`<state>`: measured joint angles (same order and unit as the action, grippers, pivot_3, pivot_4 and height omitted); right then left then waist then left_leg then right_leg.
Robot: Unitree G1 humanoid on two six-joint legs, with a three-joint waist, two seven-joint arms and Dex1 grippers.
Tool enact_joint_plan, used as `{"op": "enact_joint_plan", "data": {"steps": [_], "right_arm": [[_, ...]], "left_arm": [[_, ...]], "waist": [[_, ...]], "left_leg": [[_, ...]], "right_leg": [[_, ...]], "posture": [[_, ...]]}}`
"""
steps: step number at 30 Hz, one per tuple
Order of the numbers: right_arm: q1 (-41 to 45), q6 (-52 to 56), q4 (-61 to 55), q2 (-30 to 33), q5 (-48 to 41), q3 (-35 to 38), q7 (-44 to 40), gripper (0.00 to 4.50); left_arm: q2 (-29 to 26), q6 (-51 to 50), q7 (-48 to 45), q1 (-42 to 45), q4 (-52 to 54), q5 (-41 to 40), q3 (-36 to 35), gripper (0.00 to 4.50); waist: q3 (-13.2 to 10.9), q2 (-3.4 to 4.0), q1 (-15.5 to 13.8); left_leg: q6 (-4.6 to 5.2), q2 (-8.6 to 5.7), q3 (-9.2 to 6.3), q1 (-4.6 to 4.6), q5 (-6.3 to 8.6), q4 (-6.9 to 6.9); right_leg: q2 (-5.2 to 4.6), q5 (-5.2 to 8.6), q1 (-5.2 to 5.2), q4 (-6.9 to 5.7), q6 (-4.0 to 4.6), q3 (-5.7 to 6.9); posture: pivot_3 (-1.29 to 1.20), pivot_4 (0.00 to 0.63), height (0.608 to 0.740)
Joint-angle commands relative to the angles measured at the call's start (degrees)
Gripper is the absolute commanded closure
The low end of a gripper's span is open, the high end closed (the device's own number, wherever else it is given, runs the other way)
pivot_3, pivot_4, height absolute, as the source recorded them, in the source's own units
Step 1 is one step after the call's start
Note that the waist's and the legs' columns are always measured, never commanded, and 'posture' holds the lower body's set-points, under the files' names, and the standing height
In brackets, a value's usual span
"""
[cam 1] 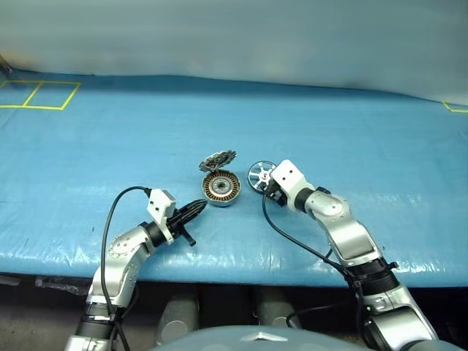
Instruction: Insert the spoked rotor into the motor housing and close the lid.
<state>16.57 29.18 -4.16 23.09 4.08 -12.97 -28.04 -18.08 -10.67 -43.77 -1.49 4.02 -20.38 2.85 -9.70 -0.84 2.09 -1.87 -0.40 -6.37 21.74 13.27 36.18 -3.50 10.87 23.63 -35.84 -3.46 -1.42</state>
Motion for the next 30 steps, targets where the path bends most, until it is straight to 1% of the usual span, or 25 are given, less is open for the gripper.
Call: {"op": "enact_joint_plan", "data": {"steps": [1, 2, 4, 5, 6, 7, 15, 21, 24, 30], "right_arm": [[-0.19, 1.43, 1.06, -0.59, -0.81, 0.00, -0.82, 3.06], [-0.27, 1.65, 1.15, -0.72, -0.93, 0.03, -1.01, 3.37], [-0.41, 1.97, 1.25, -0.91, -1.14, 0.11, -1.50, 3.84], [-0.49, 2.04, 1.26, -0.99, -1.16, 0.14, -1.64, 4.19], [-0.57, 2.05, 1.27, -1.10, -1.41, 0.25, -1.92, 4.41], [-0.70, 2.10, 1.18, -1.32, -1.72, 0.46, -2.11, 4.49], [-0.94, 2.39, 0.68, -1.71, -2.17, 0.89, -2.84, 4.49], [-0.71, 1.54, -0.33, -2.15, -2.10, 1.97, -1.80, 4.49], [-1.16, 1.52, -2.17, -2.12, -2.48, 3.14, -1.42, 4.49], [-3.34, 2.26, -9.44, -0.91, -3.93, 5.56, -1.64, 4.49]], "left_arm": [[0.04, 1.19, 0.11, -0.20, 0.24, -0.09, -0.42, 4.50], [0.01, 1.19, 0.16, -0.22, 0.28, -0.12, -0.50, 4.50], [-0.04, 1.22, 0.24, -0.26, 0.35, -0.12, -0.62, 4.50], [-0.07, 1.22, 0.27, -0.31, 0.41, -0.15, -0.67, 4.50], [-0.09, 1.23, 0.29, -0.36, 0.46, -0.16, -0.70, 4.50], [-0.12, 1.25, 0.31, -0.46, 0.53, -0.19, -0.76, 4.50], [-0.17, 1.41, 0.62, -0.75, 0.67, -0.22, -1.25, 4.50], [-0.10, 1.55, 0.80, -0.61, 0.60, -0.21, -1.31, 4.50], [0.19, 1.91, 1.18, -0.36, 0.56, -0.27, -1.51, 4.50], [0.76, 2.79, 2.03, -0.08, 0.25, -0.84, -2.65, 4.50]], "waist": [[0.02, -0.03, 0.02], [0.05, -0.07, 0.05], [0.08, -0.11, 0.08], [0.09, -0.13, 0.09], [0.14, -0.20, 0.12], [0.22, -0.31, 0.18], [0.29, -0.40, 0.22], [0.29, -0.41, 0.22], [0.28, -0.40, 0.19], [0.23, -0.34, 0.10]], "left_leg": [[0.00, 0.00, 0.00, 0.00, 0.00, 0.00], [0.00, 0.00, 0.00, -0.02, 0.00, 0.00], [0.00, 0.01, 0.00, -0.05, 0.00, 0.00], [0.00, 0.02, 0.01, -0.06, 0.00, 0.00], [0.00, 0.02, 0.01, -0.09, 0.00, 0.01], [0.00, 0.03, 0.01, -0.11, 0.00, 0.01], [-0.01, 0.07, 0.02, -0.14, 0.00, 0.01], [-0.01, 0.07, 0.02, -0.14, 0.00, 0.00], [-0.01, 0.07, 0.02, -0.12, 0.00, 0.00], [-0.01, 0.06, 0.02, -0.04, 0.01, -0.10]], "right_leg": [[0.00, 0.00, 0.00, 0.00, 0.00, 0.00], [0.00, 0.00, -0.01, 0.00, 0.00, 0.00], [0.01, 0.00, -0.04, -0.01, 0.00, 0.01], [0.01, 0.00, -0.04, -0.01, 0.00, 0.01], [0.01, 0.00, -0.06, -0.01, 0.00, 0.01], [0.00, 0.00, -0.08, -0.01, 0.00, 0.01], [0.02, 0.01, -0.09, -0.02, 0.02, 0.02], [0.02, 0.01, -0.07, -0.02, 0.02, 0.02], [0.02, 0.01, -0.06, -0.02, 0.02, 0.02], [0.02, 0.03, 0.05, 0.00, 0.05, 0.02]], "posture": [[0.00, 0.150, 0.740], [0.00, 0.150, 0.740], [0.00, 0.150, 0.740], [0.00, 0.150, 0.740], [0.00, 0.150, 0.740], [0.00, 0.150, 0.740], [0.00, 0.150, 0.740], [0.00, 0.150, 0.740], [0.00, 0.150, 0.740], [0.00, 0.150, 0.740]]}}
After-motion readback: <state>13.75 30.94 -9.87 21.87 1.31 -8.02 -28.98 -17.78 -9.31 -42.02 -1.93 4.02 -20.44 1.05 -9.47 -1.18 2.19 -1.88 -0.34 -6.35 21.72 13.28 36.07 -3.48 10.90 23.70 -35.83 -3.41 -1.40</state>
